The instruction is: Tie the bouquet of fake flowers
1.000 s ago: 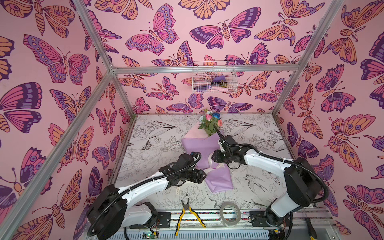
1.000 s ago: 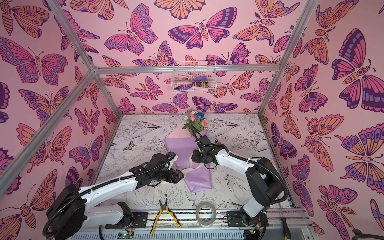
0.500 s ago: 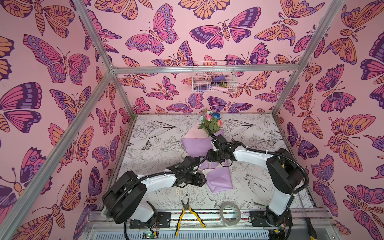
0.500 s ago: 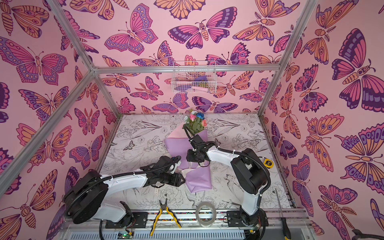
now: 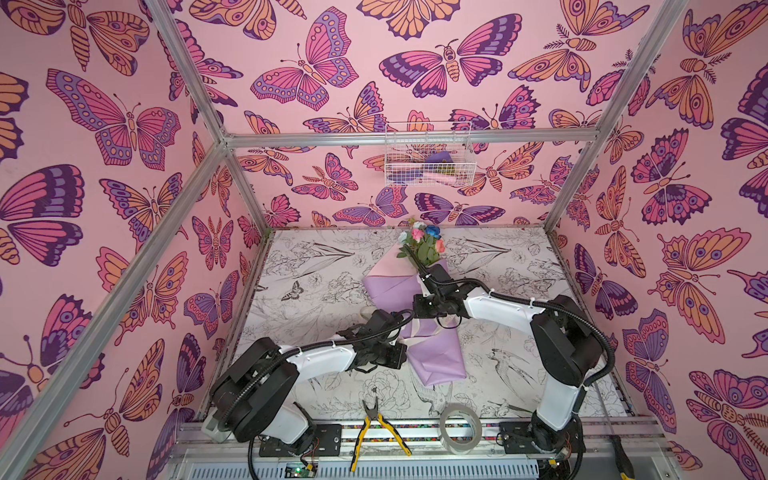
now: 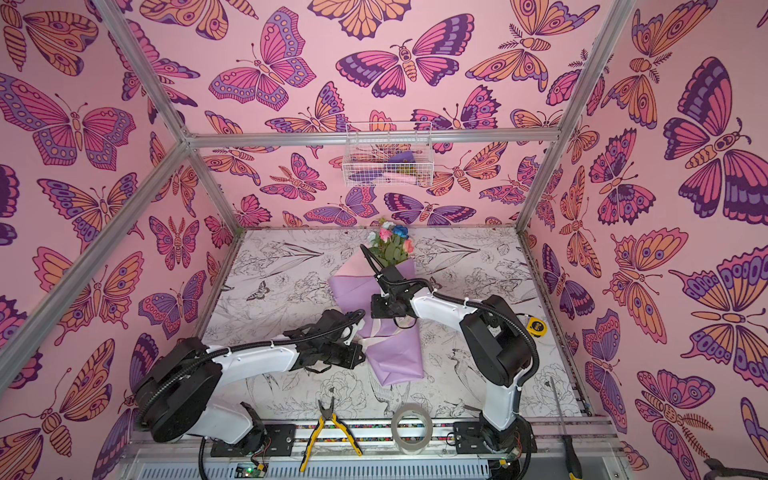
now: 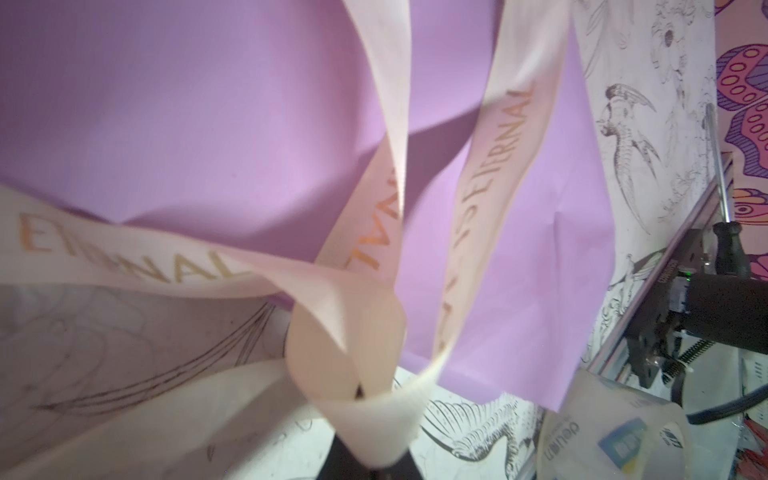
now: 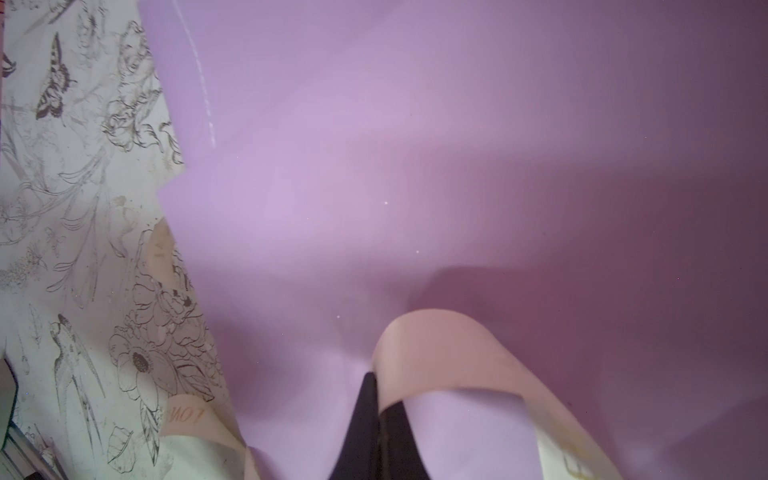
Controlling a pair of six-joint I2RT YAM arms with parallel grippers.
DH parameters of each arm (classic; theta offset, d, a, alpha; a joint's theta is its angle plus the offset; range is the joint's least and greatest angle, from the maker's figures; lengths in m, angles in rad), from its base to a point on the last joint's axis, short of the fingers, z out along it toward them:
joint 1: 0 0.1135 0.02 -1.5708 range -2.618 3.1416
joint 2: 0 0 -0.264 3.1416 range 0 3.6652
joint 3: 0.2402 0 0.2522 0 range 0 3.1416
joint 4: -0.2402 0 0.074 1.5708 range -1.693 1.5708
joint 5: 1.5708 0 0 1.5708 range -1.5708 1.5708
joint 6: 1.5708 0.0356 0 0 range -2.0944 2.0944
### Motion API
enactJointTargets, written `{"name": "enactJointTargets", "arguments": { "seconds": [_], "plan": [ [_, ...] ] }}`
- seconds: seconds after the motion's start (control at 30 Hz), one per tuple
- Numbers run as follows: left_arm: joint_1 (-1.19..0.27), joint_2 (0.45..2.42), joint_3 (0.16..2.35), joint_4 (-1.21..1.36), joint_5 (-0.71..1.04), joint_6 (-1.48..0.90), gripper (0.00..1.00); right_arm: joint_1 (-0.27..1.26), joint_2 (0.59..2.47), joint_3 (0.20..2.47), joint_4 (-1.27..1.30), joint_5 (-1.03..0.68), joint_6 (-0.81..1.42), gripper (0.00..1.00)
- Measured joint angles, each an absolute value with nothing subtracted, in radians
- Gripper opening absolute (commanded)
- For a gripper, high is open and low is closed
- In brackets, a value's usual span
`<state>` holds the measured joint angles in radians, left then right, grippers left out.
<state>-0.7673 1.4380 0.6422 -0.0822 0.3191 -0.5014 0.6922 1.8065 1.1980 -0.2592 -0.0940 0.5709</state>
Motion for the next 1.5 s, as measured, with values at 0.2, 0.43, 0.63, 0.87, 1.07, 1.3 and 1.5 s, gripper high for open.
{"name": "enactJointTargets", "arguments": {
  "seconds": [0.2,0.43,0.63,0.87,1.07,1.3,1.5],
  "plan": [
    [-0.767,1.309,0.698,-0.129,0.313,-0.48,0.0,0.692,1.662,1.202,-0.314,0.029,0.512,0.0],
    [-0.767,1.321,0.772,-0.14,0.321,-0.471,0.0,0.672,1.498,1.182,-0.331,0.15,0.455,0.0],
    [-0.767,1.349,0.79,-0.15,0.324,-0.472,0.0,0.631,1.409,1.114,-0.315,0.249,0.448,0.0],
    [-0.767,1.349,0.79,-0.156,0.324,-0.487,0.0,0.63,1.369,1.035,-0.329,0.471,0.455,0.0],
    [-0.748,1.322,0.75,-0.161,0.316,-0.525,0.0,0.603,1.421,1.034,-0.346,0.524,0.464,0.0],
    [-0.661,1.201,0.609,-0.179,0.313,-0.606,0.0,0.557,1.511,1.02,-0.364,0.484,0.474,0.0],
    [-0.577,1.126,0.503,-0.181,0.313,-0.685,0.0,0.551,1.569,1.042,-0.389,0.442,0.473,0.0]
  ]
}}
